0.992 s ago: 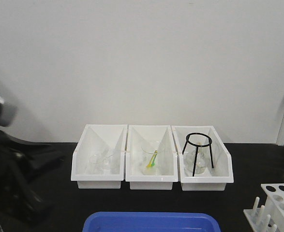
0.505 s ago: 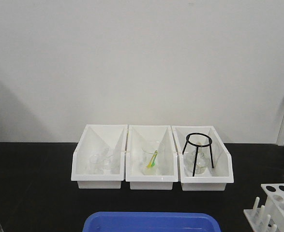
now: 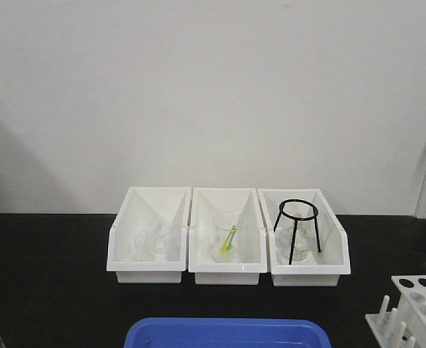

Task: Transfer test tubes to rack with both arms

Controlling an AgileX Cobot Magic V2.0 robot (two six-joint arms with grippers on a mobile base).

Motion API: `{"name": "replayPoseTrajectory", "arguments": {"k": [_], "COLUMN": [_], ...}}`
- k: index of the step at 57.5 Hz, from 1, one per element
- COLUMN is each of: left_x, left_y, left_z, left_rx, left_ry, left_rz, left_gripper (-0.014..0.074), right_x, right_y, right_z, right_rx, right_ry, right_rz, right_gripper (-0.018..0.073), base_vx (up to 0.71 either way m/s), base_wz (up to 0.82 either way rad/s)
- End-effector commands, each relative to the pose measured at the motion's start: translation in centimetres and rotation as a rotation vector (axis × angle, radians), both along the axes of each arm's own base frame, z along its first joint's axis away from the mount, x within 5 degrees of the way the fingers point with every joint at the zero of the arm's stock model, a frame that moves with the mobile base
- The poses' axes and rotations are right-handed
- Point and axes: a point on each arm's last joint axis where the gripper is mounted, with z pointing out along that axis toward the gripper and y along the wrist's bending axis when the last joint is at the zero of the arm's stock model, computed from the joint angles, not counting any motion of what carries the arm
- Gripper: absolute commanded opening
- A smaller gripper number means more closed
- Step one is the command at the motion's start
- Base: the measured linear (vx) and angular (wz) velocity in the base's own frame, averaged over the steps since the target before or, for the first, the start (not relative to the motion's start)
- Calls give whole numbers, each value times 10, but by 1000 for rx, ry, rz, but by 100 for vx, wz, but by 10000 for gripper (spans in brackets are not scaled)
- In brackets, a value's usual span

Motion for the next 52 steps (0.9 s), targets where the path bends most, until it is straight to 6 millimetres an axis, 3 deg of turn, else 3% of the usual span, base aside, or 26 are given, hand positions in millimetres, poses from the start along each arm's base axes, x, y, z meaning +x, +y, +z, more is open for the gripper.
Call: {"name": "replayPoseTrajectory", "arguments": {"k": [1, 14, 22, 35, 52], "left_x": [2, 10, 23, 34, 25], "left_y": [-1, -6, -18, -32, -18], "left_z": [11, 14, 1, -46, -114], "left_rx": [-21, 18, 84, 90, -85], "left_ry": [-73, -159, -257, -264, -290], "left_rz": [-6, -21, -72, -148, -33], "left_gripper": [-20, -20, -20, -20, -20], "right_x": [0, 0, 0, 0, 0], "right_y": [2, 2, 2, 2, 2], "right_z": [19, 19, 19, 19, 19], "right_rx": [8, 8, 8, 8, 8], "right_ry": [-114, -114, -114, -114, -114], "right_rz": [24, 24, 24, 24, 23], "right_gripper": [-4, -4, -4, -4, -4], "base_vx": [0, 0, 0, 0, 0], "base_wz": [0, 0, 0, 0, 0]}}
